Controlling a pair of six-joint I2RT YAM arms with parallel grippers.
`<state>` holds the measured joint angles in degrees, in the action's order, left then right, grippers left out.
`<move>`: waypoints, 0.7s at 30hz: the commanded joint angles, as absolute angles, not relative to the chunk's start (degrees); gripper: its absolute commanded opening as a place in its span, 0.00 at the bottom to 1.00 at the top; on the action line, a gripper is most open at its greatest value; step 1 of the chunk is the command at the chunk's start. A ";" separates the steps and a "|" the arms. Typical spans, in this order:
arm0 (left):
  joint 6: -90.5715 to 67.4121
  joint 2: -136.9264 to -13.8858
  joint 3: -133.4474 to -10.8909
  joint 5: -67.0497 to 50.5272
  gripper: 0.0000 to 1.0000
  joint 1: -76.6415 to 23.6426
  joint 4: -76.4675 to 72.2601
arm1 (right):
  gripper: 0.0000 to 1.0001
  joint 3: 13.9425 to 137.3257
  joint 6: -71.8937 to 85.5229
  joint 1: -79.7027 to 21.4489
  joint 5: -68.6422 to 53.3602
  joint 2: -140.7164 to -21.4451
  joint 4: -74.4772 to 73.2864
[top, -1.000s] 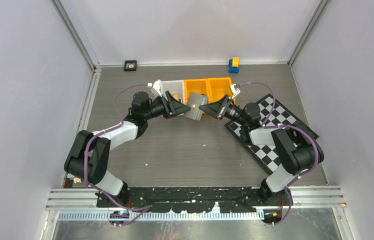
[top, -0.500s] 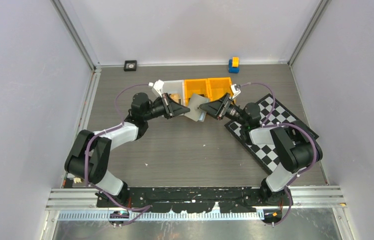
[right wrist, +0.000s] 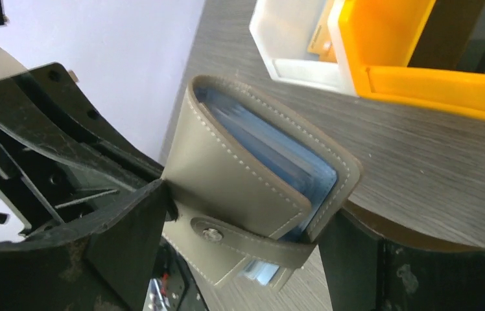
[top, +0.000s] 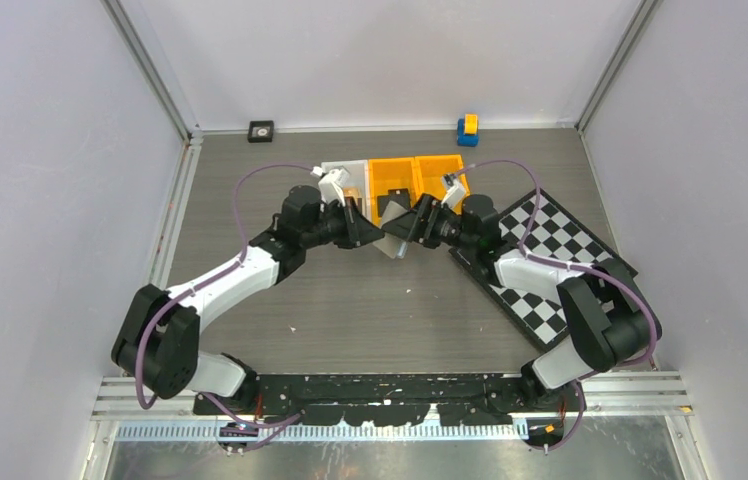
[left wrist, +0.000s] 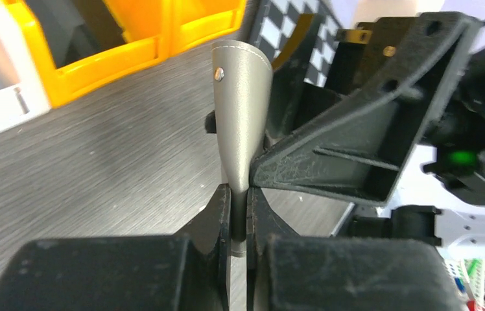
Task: Take the credit cards out of the card holder
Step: Open the card holder.
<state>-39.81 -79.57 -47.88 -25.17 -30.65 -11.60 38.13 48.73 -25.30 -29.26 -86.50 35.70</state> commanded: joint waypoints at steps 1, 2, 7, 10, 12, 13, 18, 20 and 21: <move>-33.60 -78.08 -51.50 -18.25 0.00 -32.66 -5.84 | 0.86 42.32 40.50 -28.25 -23.97 -86.35 25.32; -33.24 -78.05 -51.77 -17.67 0.00 -33.00 -5.36 | 0.85 42.81 40.11 -28.48 -23.30 -86.78 23.95; -32.59 -76.71 -52.12 -11.77 0.00 -33.37 -1.39 | 0.71 44.52 38.92 -28.72 -21.24 -88.19 19.07; -32.79 -75.63 -51.44 -10.86 0.00 -33.45 -1.70 | 0.61 45.84 38.06 -28.82 -20.48 -89.14 16.07; -33.05 -75.06 -51.21 -10.47 0.00 -33.43 -1.59 | 0.54 47.03 37.46 -28.91 -19.29 -89.81 13.70; -33.01 -74.78 -51.09 -10.12 0.00 -33.38 -1.60 | 0.53 47.56 37.18 -28.92 -18.55 -90.16 12.41; -32.89 -73.16 -50.47 -8.91 0.00 -33.46 -1.55 | 0.55 49.40 35.56 -29.04 -15.72 -91.06 6.66; -32.82 -72.70 -50.17 -8.11 0.00 -33.42 -1.46 | 0.55 50.66 34.59 -29.09 -13.88 -91.58 3.81; -32.79 -72.42 -50.06 -7.75 0.00 -33.43 -1.41 | 0.56 51.05 34.28 -29.09 -13.14 -91.80 2.90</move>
<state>-33.78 -76.97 -49.34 -10.02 -33.36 1.48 49.25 39.20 -29.91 -22.70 -89.73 12.75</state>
